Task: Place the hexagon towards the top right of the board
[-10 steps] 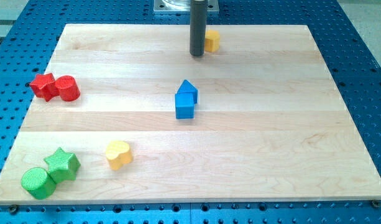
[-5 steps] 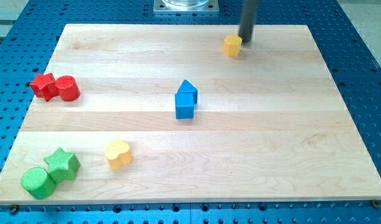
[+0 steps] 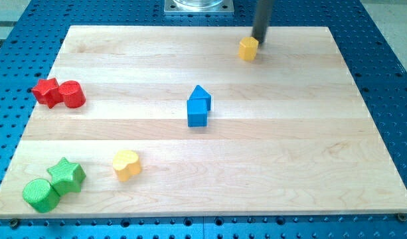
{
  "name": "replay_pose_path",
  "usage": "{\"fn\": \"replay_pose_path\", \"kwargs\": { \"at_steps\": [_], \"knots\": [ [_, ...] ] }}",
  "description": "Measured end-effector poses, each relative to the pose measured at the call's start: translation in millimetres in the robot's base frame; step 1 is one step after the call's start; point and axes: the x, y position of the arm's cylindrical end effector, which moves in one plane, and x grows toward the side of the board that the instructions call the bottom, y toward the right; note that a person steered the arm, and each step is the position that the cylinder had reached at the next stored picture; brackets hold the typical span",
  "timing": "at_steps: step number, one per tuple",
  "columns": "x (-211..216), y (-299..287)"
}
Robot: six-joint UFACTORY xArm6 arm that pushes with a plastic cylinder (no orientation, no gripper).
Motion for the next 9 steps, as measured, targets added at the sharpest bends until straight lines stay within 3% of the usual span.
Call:
{"fn": "replay_pose_path", "kwargs": {
  "at_steps": [1,3,5,7,9],
  "knots": [
    [-1.9,-54.2],
    [48.7,-66.0],
    [49.5,-16.4],
    [49.6,75.5],
    [52.2,89.8]
  ]
}}
